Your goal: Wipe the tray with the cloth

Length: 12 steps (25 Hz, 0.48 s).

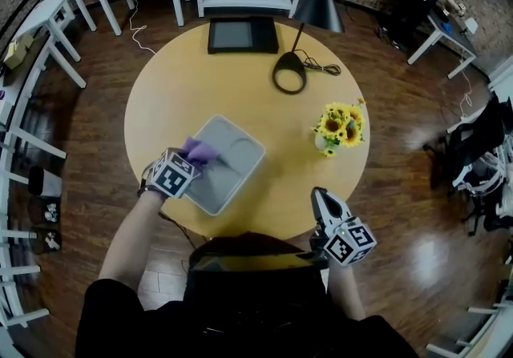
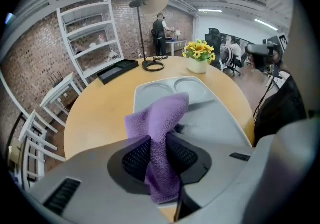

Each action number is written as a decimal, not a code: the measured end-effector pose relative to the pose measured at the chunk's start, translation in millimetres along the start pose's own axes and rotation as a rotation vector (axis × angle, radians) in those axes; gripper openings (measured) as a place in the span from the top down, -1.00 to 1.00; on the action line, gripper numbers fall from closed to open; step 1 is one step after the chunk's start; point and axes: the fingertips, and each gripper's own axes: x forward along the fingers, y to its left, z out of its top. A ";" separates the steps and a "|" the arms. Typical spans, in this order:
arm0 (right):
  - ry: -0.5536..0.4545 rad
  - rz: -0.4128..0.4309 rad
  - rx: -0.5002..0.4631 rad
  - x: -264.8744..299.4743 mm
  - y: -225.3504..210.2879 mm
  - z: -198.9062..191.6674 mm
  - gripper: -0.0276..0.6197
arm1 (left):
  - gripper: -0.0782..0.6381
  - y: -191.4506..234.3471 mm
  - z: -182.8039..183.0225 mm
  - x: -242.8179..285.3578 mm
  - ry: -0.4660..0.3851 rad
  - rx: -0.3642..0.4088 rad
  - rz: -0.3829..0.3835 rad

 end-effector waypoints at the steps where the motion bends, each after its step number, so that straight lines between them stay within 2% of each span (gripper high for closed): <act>1: 0.001 -0.001 -0.001 0.0 0.1 0.0 0.91 | 0.57 4.7 -0.5 0.6 -0.003 -0.009 0.003; 8: 0.010 -0.010 -0.001 -1.4 1.4 -2.4 0.91 | 0.57 18.8 1.2 0.2 -0.032 -0.046 0.022; 12: 0.012 -0.012 0.000 -7.7 0.3 -3.2 0.91 | 0.57 22.0 13.6 -14.0 -0.126 -0.158 0.004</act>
